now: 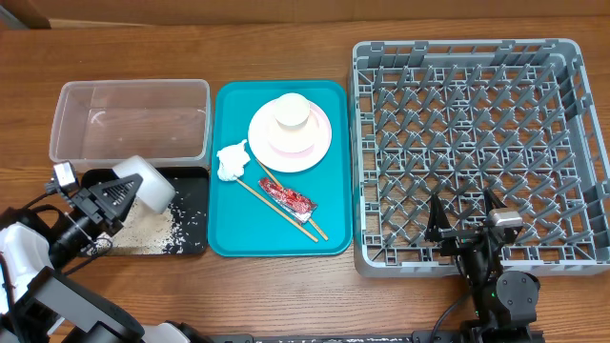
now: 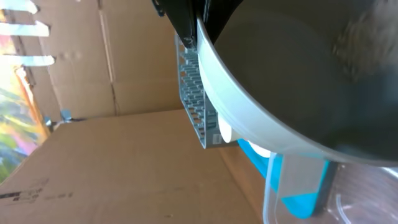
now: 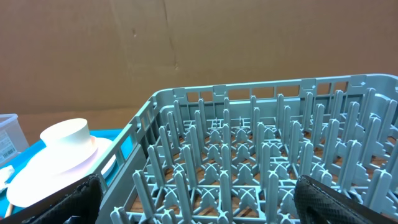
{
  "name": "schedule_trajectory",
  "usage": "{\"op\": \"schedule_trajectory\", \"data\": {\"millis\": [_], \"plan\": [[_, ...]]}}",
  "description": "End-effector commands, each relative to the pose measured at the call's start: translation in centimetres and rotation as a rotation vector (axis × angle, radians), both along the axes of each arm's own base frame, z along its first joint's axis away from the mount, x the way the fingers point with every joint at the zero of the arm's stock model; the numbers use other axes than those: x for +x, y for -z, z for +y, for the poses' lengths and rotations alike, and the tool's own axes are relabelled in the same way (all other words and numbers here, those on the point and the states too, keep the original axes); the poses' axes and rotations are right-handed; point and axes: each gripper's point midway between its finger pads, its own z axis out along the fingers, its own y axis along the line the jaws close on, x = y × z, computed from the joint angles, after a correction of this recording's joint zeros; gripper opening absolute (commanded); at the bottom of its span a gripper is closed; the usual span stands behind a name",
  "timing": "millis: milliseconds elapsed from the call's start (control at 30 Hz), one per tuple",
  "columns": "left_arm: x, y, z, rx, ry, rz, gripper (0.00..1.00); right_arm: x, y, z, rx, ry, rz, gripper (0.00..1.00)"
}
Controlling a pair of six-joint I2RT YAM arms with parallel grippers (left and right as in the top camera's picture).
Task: Sort waste into correct bins and load items into the dishwasher
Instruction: 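Tip the bowl with the left gripper to dump rice onto black tray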
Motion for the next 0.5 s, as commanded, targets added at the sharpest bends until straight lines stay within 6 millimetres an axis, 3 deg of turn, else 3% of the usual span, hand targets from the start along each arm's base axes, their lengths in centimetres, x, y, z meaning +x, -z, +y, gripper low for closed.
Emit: {"op": "schedule_trajectory", "data": {"millis": [0, 267, 333, 400, 467], "plan": [[0.2, -0.4, 0.6, 0.056, -0.01, -0.073, 0.04, 0.0, 0.1, 0.0, 0.007, 0.0, -0.005, 1.0], [-0.4, -0.7, -0.3, -0.062, -0.016, 0.022, 0.04, 0.0, 0.1, 0.0, 0.007, 0.0, -0.005, 1.0], [-0.5, -1.0, -0.4, -0.033, -0.011, -0.022, 0.04, 0.0, 0.1, 0.0, 0.007, 0.0, -0.005, 1.0], [-0.2, -0.4, 0.1, 0.034, -0.005, -0.048, 0.04, 0.0, 0.1, 0.0, 0.007, 0.0, -0.005, 1.0], [-0.3, 0.2, 0.1, -0.041, -0.014, 0.056, 0.04, 0.0, 0.1, 0.0, 0.007, 0.0, -0.005, 1.0]]}}
